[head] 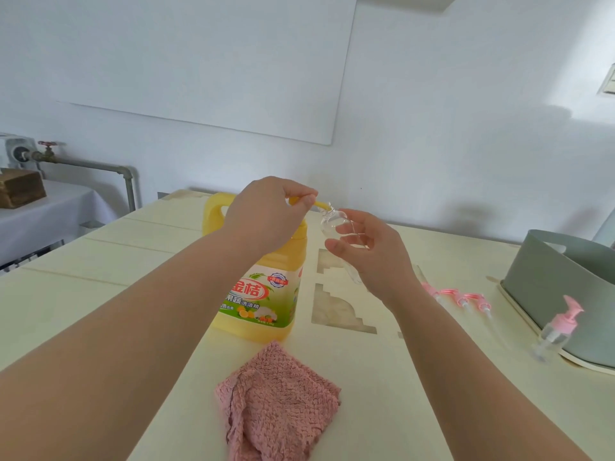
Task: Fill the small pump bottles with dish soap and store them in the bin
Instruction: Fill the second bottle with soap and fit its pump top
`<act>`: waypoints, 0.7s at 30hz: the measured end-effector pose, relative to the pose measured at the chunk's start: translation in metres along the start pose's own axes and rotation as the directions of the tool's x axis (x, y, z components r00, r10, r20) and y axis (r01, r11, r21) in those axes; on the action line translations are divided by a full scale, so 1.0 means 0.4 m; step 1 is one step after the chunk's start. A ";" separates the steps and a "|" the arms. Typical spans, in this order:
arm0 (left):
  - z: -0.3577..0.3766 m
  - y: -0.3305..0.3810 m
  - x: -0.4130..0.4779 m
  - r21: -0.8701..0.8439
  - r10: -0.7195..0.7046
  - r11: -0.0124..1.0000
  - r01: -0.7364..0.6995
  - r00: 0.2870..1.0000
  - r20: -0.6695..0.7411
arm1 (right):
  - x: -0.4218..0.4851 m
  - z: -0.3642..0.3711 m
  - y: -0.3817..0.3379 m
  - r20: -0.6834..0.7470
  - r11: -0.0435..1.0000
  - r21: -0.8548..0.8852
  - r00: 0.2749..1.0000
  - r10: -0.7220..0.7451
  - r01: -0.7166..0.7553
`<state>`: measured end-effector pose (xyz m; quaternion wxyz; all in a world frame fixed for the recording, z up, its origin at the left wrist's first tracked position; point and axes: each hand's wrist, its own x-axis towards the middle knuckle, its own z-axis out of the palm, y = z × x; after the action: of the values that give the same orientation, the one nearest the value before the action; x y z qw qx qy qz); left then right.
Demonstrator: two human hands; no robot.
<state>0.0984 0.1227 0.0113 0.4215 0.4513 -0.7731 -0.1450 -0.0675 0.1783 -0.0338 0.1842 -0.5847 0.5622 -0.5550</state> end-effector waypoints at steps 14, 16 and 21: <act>0.015 -0.001 -0.036 0.067 0.055 0.996 -0.055 0.998 -0.003 | -0.031 0.009 -0.005 0.021 0.995 0.053 0.997 0.079 -0.080; -0.003 0.014 -0.028 0.042 -0.019 0.999 0.017 0.999 0.046 | -0.032 0.005 -0.012 0.031 0.996 0.045 0.996 0.079 -0.080; -0.057 0.043 0.026 -0.057 -0.082 0.994 0.094 0.982 0.173 | -0.029 -0.004 -0.032 0.048 0.997 0.039 0.997 0.064 -0.066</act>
<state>0.1041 0.1272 0.0408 0.3616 0.4570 -0.7804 -0.2266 -0.0601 0.1927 -0.0277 0.2269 -0.5750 0.5653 -0.5462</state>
